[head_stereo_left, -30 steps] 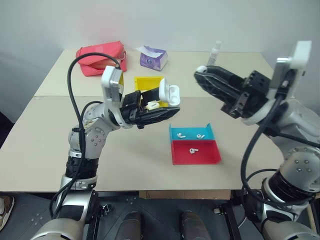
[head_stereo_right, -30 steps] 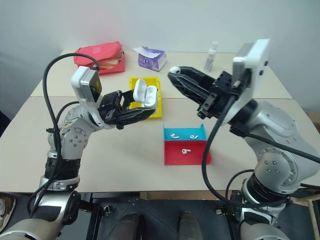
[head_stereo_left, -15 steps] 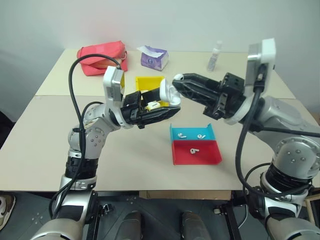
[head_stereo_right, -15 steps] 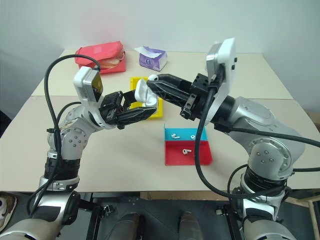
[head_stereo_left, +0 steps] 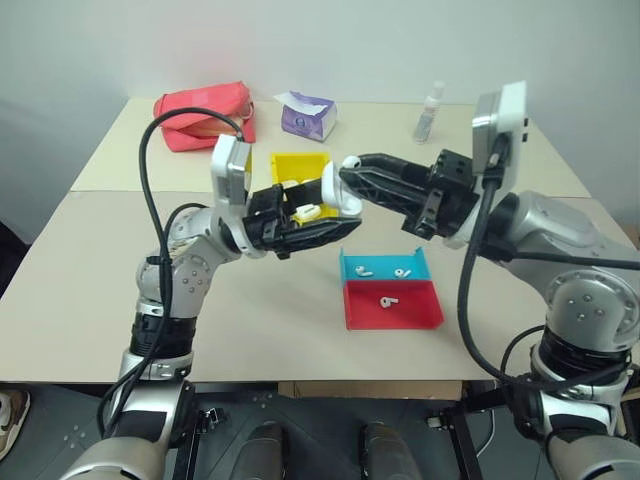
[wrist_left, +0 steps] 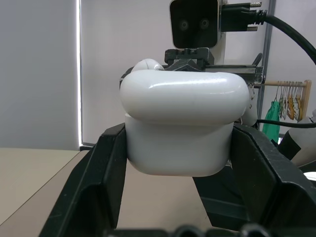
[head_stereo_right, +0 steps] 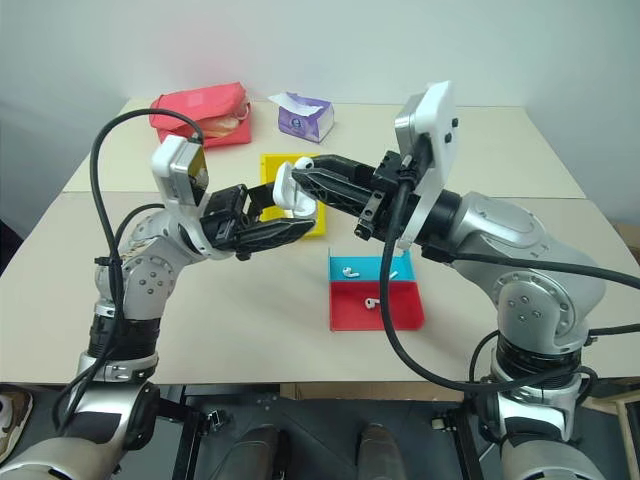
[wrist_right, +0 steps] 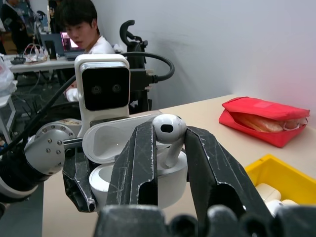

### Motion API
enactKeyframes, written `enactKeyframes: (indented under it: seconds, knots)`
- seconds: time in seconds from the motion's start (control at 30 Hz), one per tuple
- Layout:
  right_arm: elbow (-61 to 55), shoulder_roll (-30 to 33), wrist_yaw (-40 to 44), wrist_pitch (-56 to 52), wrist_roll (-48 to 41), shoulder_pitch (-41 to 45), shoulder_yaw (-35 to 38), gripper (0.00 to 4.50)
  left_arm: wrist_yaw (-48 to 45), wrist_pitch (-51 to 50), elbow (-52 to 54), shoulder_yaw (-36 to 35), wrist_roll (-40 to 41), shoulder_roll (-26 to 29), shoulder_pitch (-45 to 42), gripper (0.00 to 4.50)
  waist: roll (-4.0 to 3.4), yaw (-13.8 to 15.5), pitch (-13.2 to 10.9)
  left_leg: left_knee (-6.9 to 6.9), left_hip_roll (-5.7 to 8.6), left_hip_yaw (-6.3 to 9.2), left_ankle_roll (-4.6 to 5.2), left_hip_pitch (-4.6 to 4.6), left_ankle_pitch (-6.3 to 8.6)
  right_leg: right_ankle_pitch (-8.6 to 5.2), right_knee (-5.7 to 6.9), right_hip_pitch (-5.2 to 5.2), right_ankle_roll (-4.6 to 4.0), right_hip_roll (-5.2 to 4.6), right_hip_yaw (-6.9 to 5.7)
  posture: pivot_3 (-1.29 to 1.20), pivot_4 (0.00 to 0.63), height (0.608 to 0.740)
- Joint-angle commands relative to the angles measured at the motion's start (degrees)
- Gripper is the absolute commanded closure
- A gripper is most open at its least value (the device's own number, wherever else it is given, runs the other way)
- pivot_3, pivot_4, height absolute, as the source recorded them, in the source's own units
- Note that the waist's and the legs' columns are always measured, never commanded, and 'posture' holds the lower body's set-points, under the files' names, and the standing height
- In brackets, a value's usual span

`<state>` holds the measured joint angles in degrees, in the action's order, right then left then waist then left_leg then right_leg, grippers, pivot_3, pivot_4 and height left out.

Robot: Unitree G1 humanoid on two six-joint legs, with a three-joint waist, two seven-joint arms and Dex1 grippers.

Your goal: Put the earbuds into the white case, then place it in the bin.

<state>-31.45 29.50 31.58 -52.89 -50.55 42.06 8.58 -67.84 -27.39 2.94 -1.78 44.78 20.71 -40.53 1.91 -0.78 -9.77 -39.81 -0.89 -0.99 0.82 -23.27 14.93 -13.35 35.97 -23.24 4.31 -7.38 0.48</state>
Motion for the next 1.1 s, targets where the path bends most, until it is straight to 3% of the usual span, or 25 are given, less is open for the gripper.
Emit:
enactKeyframes:
  seconds: [0.03, 0.1, 0.47, 0.8, 1.1]
  knots:
    - [0.1, 2.5, 2.3, 1.7, 1.0, -0.3, -1.0, 3.87, -0.9, 2.2, 1.4, -0.9, 0.5, -0.6, -1.3, 1.7, 0.0, 0.0, 0.0, 0.0, 0.0, 0.0, 0.0, 0.0, 0.0, 0.0, 0.0, 0.0, 0.0, 0.0, 0.0, 0.0, 0.15, 0.74]
    - [0.1, 3.6, 3.2, 2.2, 1.3, -0.6, -1.9, 3.87, -1.1, 2.8, 1.2, -0.9, 0.0, -0.7, -1.3, 1.7, 0.0, 0.0, 0.0, 0.0, 0.0, 0.0, 0.0, 0.0, 0.0, 0.0, -0.01, 0.0, 0.0, 0.0, -0.01, 0.0, 0.15, 0.74]
    - [1.1, 5.9, 5.9, 3.6, 1.5, -0.6, -3.1, 0.16, -1.5, 4.7, 0.1, -1.2, -1.3, -0.9, -1.5, 1.7, 0.0, 0.0, 0.0, 0.0, -0.01, 0.0, 0.01, -0.01, 0.01, 0.0, -0.02, 0.0, 0.0, 0.0, 0.0, 0.0, 0.15, 0.74]
    - [2.3, 6.7, 5.2, 3.4, 1.2, -0.5, -1.1, 0.05, -0.9, 4.5, 0.0, -1.6, -1.1, -0.3, -1.4, 1.7, 0.0, 0.0, 0.0, 0.0, -0.01, 0.01, 0.01, -0.02, 0.01, 0.0, -0.02, 0.0, 0.0, 0.0, -0.01, 0.0, 0.15, 0.74]
    - [7.2, 13.5, 8.3, 4.7, 2.8, 1.8, 1.6, 0.05, -0.3, 3.8, 1.2, -2.7, -0.7, 0.8, -0.3, 1.7, 0.0, 0.0, 0.0, 0.0, -0.01, -0.01, 0.01, -0.02, 0.01, 0.0, -0.03, 0.0, 0.0, 0.0, -0.01, 0.0, 0.15, 0.74]
